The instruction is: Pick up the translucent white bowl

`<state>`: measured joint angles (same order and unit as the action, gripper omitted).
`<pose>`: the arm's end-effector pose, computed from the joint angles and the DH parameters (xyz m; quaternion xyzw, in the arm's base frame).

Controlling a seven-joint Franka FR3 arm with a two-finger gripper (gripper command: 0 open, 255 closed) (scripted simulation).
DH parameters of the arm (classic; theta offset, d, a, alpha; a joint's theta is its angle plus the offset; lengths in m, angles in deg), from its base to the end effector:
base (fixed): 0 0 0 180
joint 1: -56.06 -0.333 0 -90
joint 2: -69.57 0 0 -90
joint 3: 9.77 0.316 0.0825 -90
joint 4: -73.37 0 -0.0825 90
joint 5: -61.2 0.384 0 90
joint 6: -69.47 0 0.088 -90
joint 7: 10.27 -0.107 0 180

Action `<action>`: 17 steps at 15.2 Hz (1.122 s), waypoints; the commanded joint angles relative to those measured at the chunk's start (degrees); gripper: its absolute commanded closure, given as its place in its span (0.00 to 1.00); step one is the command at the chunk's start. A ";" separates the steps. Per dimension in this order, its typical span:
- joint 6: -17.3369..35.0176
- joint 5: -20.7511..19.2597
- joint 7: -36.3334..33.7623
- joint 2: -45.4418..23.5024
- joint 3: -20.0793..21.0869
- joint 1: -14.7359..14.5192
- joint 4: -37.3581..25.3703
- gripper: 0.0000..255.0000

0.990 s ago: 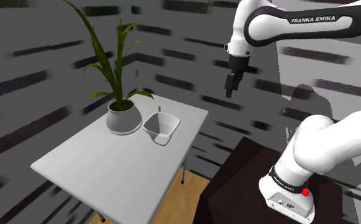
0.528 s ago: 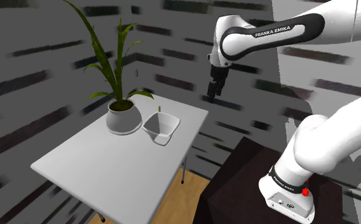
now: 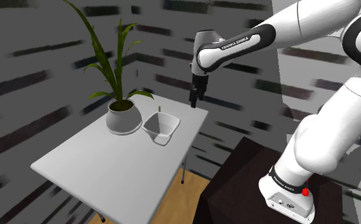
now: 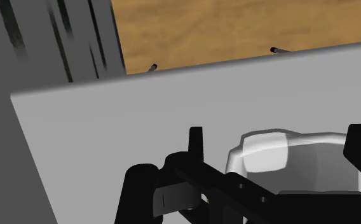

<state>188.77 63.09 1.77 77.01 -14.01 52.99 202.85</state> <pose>0.4929 -0.0089 0.4120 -0.9958 -0.0867 0.0218 0.0216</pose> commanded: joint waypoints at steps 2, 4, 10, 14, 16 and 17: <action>2.80 0.85 1.07 -6.82 0.05 -0.31 -4.31 0.00; 4.32 1.42 1.65 -11.21 0.23 -0.48 -7.37 0.00; 7.11 2.82 3.09 -24.38 1.05 -0.72 -18.35 0.00; 8.71 3.24 3.56 -29.58 1.43 -0.70 -22.16 0.00; 9.94 3.36 3.69 -30.47 1.48 -0.68 -21.80 0.00; 10.56 3.42 3.75 -30.92 1.51 -0.66 -21.64 0.00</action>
<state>198.67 66.44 5.37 46.59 -12.52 52.27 181.07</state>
